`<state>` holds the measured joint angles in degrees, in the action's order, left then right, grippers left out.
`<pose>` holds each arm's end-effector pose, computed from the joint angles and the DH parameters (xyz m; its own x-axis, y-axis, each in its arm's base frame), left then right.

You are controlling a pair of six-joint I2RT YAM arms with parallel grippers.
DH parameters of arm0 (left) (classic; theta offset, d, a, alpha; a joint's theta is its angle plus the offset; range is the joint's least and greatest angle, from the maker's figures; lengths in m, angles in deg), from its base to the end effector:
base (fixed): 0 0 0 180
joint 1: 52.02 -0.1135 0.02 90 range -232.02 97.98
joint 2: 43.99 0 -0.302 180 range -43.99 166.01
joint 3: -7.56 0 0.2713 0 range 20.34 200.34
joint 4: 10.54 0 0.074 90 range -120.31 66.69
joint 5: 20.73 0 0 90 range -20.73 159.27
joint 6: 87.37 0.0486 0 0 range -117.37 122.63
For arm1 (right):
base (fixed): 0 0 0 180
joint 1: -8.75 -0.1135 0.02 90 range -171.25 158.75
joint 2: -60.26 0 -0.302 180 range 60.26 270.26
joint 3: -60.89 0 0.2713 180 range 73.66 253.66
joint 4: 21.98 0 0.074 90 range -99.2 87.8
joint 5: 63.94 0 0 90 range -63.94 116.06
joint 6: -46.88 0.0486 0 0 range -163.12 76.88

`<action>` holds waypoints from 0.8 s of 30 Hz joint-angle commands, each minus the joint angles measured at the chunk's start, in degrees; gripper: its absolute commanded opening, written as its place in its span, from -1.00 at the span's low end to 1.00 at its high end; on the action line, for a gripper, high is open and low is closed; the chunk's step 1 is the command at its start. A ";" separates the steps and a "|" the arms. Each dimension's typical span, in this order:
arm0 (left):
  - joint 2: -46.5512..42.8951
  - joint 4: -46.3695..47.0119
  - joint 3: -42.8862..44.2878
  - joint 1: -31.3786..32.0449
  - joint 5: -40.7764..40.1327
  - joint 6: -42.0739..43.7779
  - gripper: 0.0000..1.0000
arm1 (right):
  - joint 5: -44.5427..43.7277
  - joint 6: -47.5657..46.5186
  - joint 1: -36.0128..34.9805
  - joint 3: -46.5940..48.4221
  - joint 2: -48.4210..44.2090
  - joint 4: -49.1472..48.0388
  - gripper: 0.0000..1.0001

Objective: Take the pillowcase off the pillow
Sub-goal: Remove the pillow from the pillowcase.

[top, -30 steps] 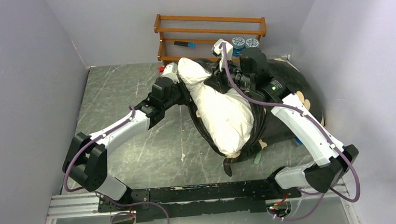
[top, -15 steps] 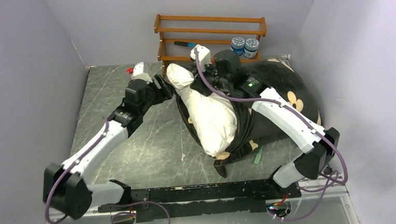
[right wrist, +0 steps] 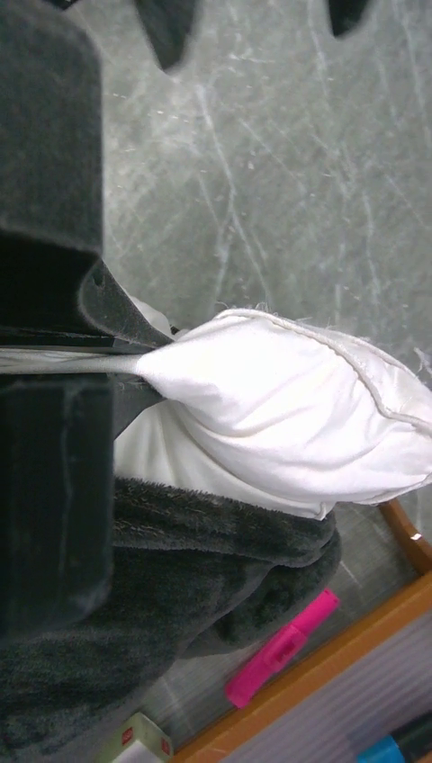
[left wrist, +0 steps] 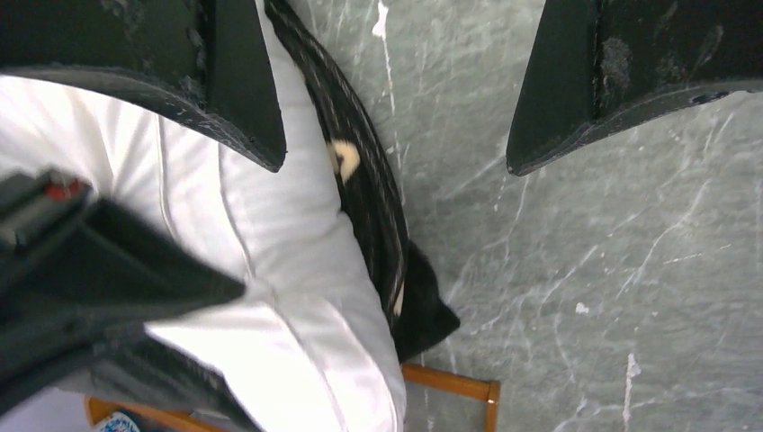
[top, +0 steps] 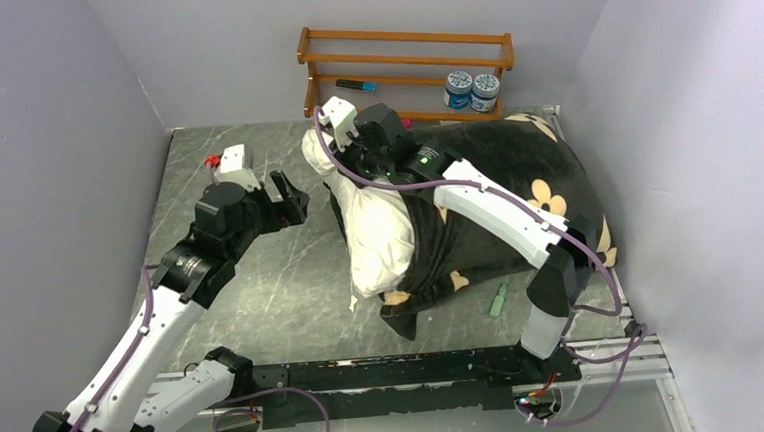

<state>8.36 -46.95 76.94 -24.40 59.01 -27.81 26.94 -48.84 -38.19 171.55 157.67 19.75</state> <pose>0.1900 -0.0896 0.3916 -0.4092 -0.3486 -0.8433 0.1160 0.8968 -0.4270 0.2936 0.3153 0.4167 -0.2502 -0.4137 -0.8753 -0.7685 0.6347 -0.0803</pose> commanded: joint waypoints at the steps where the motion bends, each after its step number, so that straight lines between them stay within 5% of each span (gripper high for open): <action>1: -4.59 -7.19 2.21 0.14 1.03 3.11 0.94 | 4.39 3.37 -2.95 12.97 1.72 -18.22 -1.00; 7: -12.94 -3.88 -2.73 0.11 5.75 5.67 0.94 | 4.79 5.32 -3.77 18.65 10.20 -16.60 -1.00; 13: -11.67 -8.10 -2.88 0.16 9.82 5.27 0.94 | 5.75 8.40 -3.93 17.45 13.87 -14.87 -0.70; 24: -12.82 -9.10 -7.20 0.15 14.75 -3.58 0.94 | 6.79 11.37 -4.13 7.64 1.53 -12.54 -0.05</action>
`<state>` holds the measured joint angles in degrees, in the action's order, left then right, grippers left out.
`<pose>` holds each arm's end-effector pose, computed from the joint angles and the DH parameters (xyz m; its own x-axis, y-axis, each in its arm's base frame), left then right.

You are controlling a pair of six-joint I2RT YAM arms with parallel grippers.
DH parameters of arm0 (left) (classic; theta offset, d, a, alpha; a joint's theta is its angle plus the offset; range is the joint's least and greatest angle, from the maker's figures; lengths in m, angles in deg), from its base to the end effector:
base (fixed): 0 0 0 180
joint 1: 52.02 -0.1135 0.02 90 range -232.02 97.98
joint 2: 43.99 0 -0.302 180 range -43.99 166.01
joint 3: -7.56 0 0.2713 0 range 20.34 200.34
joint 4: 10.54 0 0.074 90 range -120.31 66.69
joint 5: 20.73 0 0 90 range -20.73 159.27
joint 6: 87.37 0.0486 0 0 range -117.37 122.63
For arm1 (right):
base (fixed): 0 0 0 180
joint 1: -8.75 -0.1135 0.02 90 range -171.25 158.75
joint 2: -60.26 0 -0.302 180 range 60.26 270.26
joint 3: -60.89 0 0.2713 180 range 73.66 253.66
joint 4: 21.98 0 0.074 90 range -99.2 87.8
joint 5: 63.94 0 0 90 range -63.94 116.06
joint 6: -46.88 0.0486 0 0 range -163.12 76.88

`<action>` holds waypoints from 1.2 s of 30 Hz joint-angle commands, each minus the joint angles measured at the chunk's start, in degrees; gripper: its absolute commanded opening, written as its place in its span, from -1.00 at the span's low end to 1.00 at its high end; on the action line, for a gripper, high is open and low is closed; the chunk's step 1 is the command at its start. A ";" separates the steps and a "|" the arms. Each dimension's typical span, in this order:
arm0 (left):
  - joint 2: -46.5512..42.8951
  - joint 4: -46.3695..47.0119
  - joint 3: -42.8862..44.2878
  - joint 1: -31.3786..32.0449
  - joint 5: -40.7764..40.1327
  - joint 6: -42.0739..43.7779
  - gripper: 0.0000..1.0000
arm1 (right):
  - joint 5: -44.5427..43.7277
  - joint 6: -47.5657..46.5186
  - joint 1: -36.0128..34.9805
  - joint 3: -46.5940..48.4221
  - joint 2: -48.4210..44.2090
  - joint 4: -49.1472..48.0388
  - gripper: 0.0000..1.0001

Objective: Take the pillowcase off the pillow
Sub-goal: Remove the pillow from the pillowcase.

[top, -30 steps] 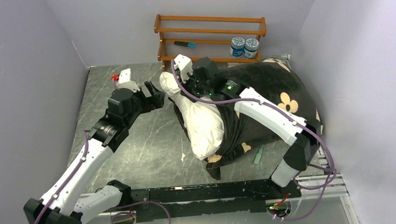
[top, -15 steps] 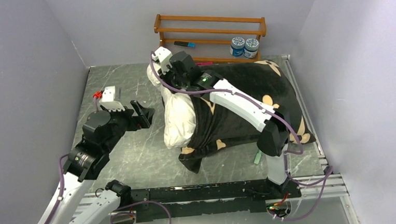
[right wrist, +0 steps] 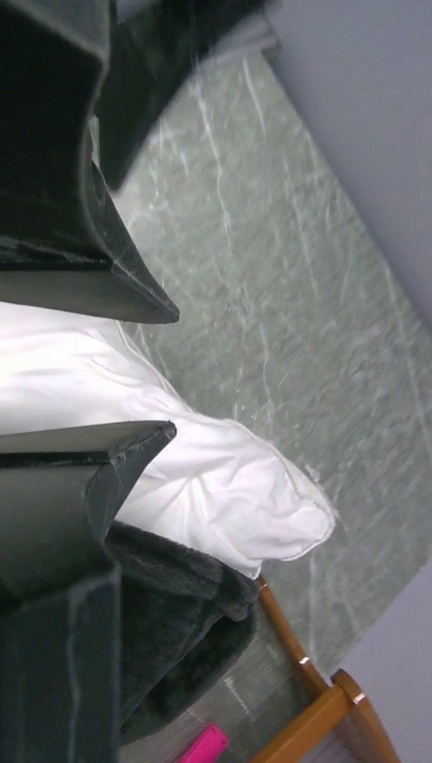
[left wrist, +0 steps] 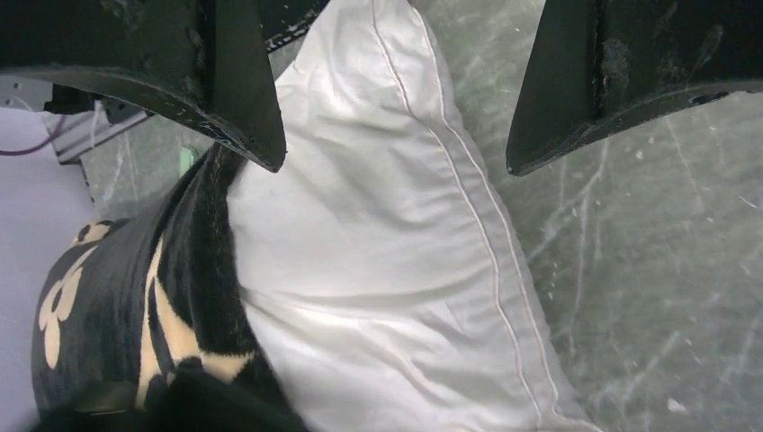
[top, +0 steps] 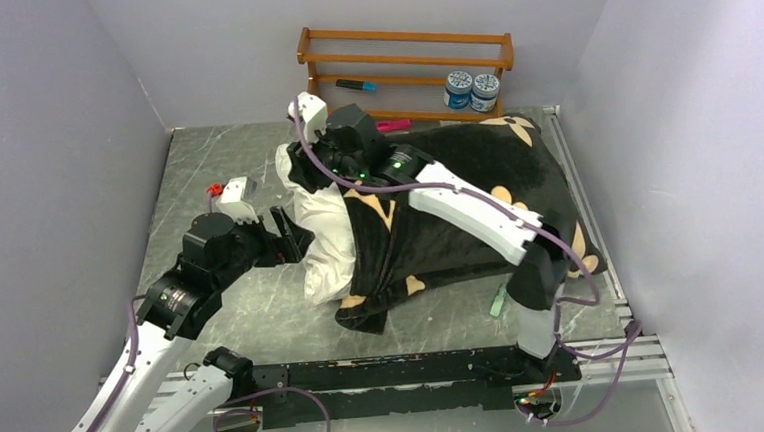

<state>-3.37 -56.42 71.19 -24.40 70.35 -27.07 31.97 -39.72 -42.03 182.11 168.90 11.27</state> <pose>0.1355 -0.0719 0.3685 -0.5364 -0.2784 -0.7967 0.2454 0.8518 -0.4629 0.3096 0.3873 0.4156 -0.2721 -0.2401 -0.9318 -0.8168 0.5695 0.0918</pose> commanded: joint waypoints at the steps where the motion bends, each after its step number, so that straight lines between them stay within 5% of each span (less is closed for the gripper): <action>1: -1.15 0.40 -1.87 0.10 3.75 -4.94 0.94 | 1.23 2.35 -0.36 -5.21 -11.60 -3.78 -0.02; 15: 0.35 0.89 -4.85 0.12 10.92 -8.95 0.93 | -18.49 9.86 -6.95 -26.14 -32.79 8.55 0.44; 31: 3.25 3.99 -12.53 0.11 10.75 -16.15 0.94 | -40.27 20.52 -14.81 -32.77 -30.75 17.55 0.55; 36: 3.52 0.76 -16.63 0.11 8.65 -18.58 0.68 | -46.56 22.61 -14.78 -33.92 -31.91 23.58 0.51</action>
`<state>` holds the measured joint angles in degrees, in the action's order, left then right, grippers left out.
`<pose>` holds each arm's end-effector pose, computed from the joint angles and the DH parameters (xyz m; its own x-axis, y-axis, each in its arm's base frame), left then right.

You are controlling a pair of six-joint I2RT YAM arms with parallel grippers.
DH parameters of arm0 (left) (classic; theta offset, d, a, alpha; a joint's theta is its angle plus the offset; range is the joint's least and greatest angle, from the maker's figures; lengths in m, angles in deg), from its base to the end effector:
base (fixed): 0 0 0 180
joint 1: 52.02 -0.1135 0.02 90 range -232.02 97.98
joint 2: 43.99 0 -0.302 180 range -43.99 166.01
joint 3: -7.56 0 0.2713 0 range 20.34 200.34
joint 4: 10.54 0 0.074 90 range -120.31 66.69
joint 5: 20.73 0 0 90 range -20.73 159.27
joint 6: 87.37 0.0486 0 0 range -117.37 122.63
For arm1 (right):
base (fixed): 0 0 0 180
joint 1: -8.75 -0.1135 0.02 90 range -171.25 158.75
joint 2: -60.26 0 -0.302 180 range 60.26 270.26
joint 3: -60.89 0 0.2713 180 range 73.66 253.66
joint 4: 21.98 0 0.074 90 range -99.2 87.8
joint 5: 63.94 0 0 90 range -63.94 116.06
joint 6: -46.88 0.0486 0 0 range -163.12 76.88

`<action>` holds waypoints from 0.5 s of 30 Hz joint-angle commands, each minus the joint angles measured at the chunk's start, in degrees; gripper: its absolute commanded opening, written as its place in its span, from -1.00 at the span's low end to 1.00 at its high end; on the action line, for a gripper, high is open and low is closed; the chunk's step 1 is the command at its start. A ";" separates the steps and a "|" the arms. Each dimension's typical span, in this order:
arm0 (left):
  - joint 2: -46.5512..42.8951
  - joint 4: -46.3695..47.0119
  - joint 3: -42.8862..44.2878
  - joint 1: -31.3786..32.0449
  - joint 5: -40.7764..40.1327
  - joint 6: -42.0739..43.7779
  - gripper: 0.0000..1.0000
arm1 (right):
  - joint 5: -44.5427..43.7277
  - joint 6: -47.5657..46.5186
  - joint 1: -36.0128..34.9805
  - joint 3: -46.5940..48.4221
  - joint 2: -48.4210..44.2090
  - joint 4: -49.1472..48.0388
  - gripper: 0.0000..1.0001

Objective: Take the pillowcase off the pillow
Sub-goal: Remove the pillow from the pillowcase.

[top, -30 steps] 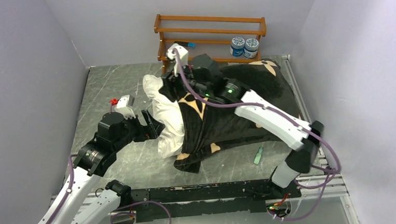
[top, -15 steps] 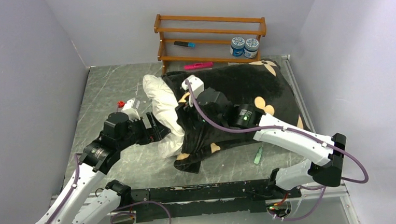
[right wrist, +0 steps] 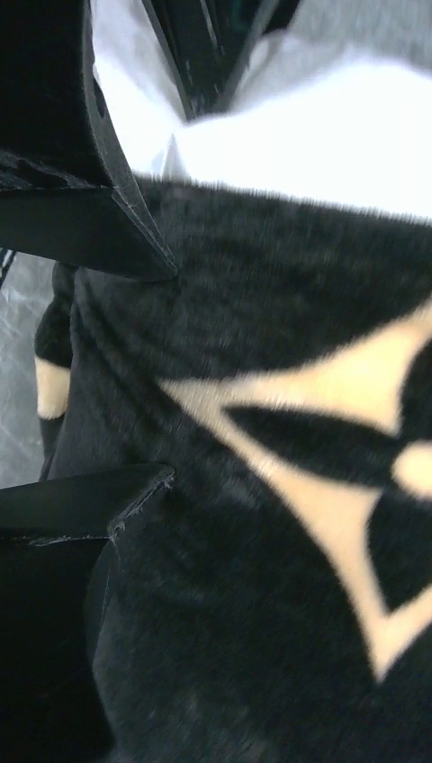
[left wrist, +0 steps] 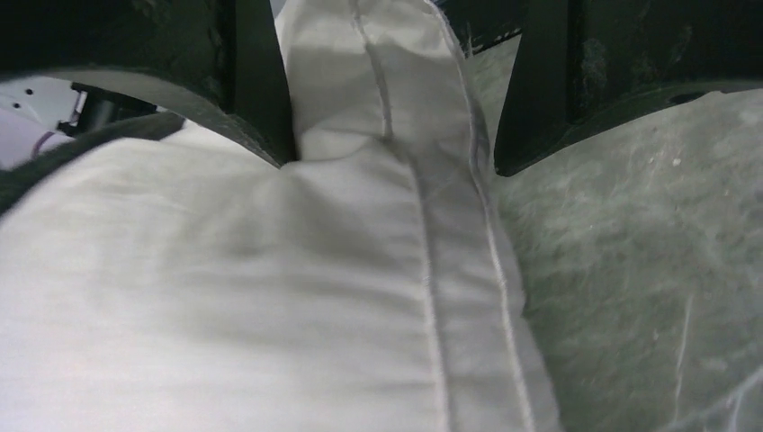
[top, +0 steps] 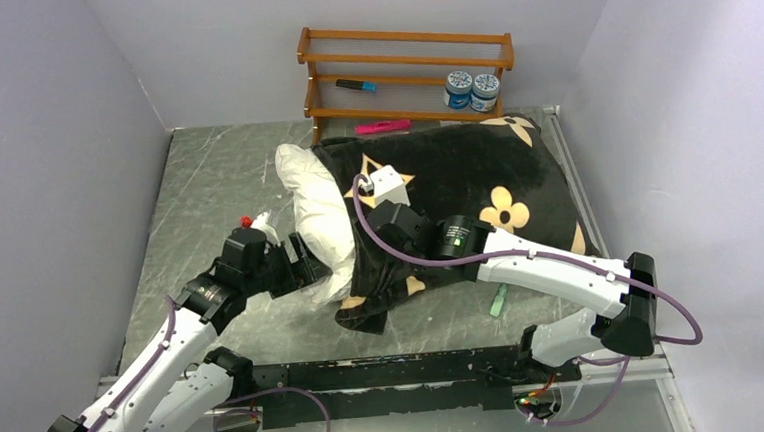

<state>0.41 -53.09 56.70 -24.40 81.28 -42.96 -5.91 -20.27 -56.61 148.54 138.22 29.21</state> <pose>0.1465 -0.0881 0.2727 -0.8081 -0.3658 -0.4617 0.0312 0.7562 -0.6536 0.1529 0.2717 0.3782 -0.4898 -0.2777 -0.8264 -0.4509 0.8920 -0.0325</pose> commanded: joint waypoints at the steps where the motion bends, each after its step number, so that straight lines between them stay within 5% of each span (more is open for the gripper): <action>1: -0.47 -3.76 -2.06 0.15 -3.36 -3.10 0.64 | -9.70 3.81 -0.20 -0.53 -1.53 6.98 0.51; 9: -3.49 -13.51 0.02 0.16 -11.83 -3.41 0.34 | -12.07 6.96 -0.12 -2.35 -4.27 12.83 0.51; 15: -9.48 -5.54 3.10 0.16 -7.34 -1.95 0.82 | 2.46 -0.64 -0.21 -4.23 -9.21 -2.30 0.60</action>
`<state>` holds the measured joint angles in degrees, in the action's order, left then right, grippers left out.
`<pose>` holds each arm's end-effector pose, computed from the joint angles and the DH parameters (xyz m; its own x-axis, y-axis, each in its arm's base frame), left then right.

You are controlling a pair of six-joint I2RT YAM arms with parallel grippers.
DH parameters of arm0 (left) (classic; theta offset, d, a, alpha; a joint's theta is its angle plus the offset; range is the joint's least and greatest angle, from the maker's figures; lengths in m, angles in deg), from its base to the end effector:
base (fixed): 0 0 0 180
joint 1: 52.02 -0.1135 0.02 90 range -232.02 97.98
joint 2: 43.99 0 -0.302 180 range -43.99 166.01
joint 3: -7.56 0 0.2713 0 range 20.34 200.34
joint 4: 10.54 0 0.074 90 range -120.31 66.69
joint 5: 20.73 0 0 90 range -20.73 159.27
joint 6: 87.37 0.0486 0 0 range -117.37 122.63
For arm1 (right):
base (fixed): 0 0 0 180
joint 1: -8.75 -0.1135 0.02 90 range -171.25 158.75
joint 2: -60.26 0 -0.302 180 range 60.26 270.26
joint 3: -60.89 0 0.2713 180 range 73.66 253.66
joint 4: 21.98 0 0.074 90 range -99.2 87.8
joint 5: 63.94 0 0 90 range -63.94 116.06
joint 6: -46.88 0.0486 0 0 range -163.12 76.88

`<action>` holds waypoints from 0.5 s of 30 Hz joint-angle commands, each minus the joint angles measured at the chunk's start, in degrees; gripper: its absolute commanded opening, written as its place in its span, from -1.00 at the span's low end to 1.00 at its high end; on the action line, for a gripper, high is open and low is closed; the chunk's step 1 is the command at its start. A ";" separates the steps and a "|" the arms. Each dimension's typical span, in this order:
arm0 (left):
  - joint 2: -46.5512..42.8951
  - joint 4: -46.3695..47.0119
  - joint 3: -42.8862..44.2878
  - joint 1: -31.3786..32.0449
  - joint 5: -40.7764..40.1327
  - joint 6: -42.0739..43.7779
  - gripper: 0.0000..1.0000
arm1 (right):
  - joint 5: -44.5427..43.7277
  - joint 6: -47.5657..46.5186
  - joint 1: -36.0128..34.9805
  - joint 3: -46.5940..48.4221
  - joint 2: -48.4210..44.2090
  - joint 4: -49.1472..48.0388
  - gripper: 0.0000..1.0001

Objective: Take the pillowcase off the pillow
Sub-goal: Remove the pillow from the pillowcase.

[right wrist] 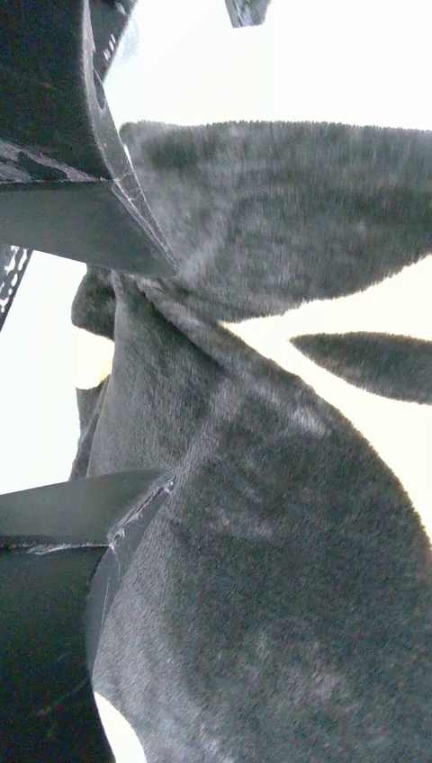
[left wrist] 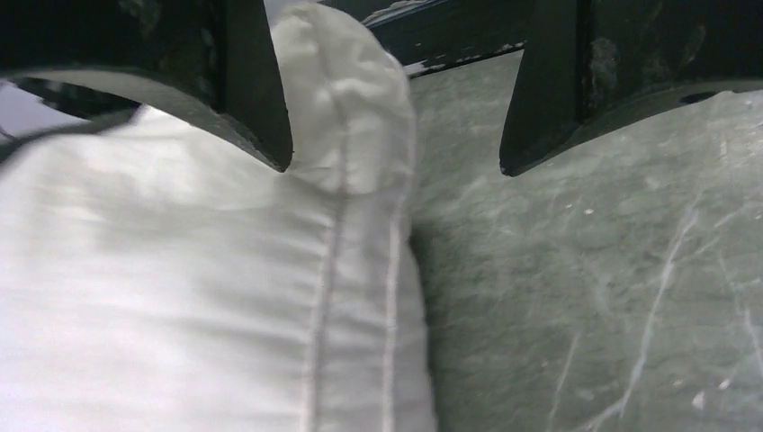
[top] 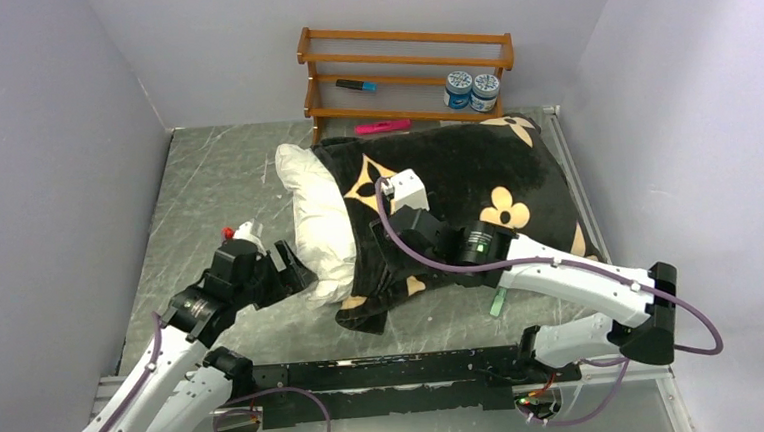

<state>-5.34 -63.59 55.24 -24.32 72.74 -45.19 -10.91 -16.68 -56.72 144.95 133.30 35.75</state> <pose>0.1227 -0.0678 0.2596 -0.7855 -0.4230 -0.4517 -0.1185 0.8192 -0.5611 0.1410 0.2386 0.3721 -0.5180 -0.2782 -0.8089 -0.3630 0.9278 -0.0867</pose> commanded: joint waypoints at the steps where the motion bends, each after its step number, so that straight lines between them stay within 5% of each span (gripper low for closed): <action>1: -4.36 6.97 4.88 0.06 2.58 0.29 0.87 | 9.16 -4.47 -0.09 -0.64 -4.72 -10.58 0.62; 15: 7.53 17.44 8.63 0.03 13.03 2.94 0.93 | 11.18 -2.08 -0.09 3.65 4.60 -15.19 0.71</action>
<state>-1.17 -50.06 61.55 -24.32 81.94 -44.47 1.09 -19.88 -56.70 145.96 135.94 22.79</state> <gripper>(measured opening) 0.962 0.853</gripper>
